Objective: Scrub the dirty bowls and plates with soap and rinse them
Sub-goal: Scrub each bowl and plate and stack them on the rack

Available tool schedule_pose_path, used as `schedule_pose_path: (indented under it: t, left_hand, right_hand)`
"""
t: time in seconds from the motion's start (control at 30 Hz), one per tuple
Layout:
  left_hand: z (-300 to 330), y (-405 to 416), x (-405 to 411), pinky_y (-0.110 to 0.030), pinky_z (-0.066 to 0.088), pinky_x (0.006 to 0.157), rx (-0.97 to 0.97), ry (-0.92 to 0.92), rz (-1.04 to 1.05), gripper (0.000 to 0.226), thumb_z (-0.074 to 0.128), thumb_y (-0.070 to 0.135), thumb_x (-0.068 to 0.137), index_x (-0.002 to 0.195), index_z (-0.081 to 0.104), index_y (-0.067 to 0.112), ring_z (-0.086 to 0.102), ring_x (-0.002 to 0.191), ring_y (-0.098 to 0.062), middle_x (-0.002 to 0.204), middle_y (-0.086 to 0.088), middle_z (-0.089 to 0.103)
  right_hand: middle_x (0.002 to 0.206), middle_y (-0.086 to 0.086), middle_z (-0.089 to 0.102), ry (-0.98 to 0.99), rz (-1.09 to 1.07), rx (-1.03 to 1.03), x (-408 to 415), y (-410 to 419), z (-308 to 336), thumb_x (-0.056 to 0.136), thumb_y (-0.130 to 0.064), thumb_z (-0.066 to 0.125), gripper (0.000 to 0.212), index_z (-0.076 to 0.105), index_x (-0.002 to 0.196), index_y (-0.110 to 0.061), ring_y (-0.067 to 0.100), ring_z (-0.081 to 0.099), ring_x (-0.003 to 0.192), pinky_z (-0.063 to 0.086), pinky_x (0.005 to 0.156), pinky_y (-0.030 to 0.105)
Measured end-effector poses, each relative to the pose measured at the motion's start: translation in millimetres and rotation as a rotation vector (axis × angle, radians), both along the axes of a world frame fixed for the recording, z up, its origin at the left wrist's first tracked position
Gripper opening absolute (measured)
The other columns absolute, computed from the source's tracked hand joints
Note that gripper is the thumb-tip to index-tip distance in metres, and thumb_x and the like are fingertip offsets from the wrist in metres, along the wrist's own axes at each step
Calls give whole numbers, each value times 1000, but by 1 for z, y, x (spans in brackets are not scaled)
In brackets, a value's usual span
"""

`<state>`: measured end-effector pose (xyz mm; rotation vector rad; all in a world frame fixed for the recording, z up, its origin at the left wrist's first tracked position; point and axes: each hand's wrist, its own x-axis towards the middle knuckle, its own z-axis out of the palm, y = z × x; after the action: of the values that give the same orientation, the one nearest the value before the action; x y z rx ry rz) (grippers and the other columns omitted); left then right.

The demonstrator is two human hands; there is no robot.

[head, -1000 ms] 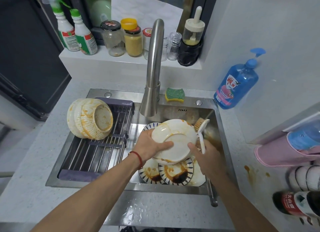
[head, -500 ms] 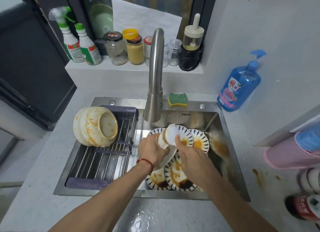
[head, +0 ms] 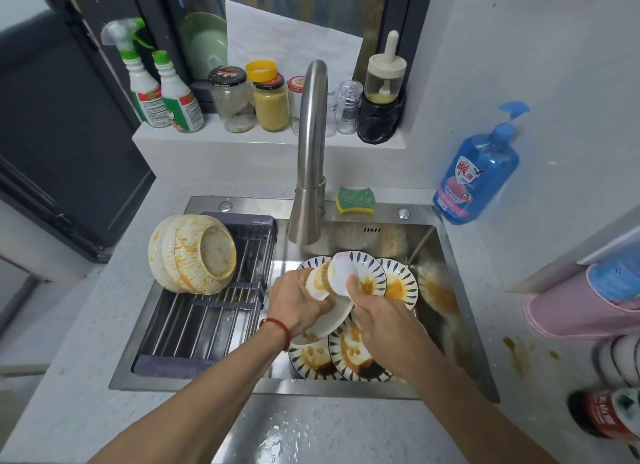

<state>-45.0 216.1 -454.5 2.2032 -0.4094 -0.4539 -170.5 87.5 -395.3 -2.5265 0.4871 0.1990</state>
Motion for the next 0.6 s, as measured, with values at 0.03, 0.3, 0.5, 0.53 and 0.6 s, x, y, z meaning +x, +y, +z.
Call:
schedule_pose_path:
  t: [0.03,0.3,0.5,0.53,0.6]
  left_hand:
    - [-1,2,0,-36,61,82,-13,19,-5,34,96,29,67,95,76,32,70,88,-13,90,13,76]
    - [-6,11,2,-40,64,84,-192,258,30,44,98,9,62,100,77,18,75,92,-16,94,4,80]
    - [-5,22,4,-46,64,82,-339,496,95,48,94,-5,62,104,75,6,77,95,-29,99,-7,80]
    - [-5,23,3,-47,64,81,-359,523,108,50,93,-6,61,106,74,5,77,96,-30,100,-8,80]
    - [-5,23,1,-47,64,79,-402,560,126,51,91,-9,62,107,73,5,77,95,-31,101,-9,80]
  right_hand:
    - [74,-8,49,0,-4,-2,0,-4,-1,109,-14,44,60,19,163,-24,5,48,65,40,55,21]
    - [87,-2,51,71,-73,18,0,-26,-1,111,-20,35,54,20,163,-25,11,50,75,41,62,27]
    - [90,-1,51,129,-99,40,-9,-28,-5,110,-16,34,53,22,162,-21,13,49,82,42,68,28]
    - [87,-2,51,132,-100,45,-9,-33,-6,111,-18,34,52,25,162,-21,10,48,75,40,61,24]
    - [81,-4,46,142,-141,59,-5,-41,-7,111,-20,34,51,27,161,-23,8,44,69,34,56,24]
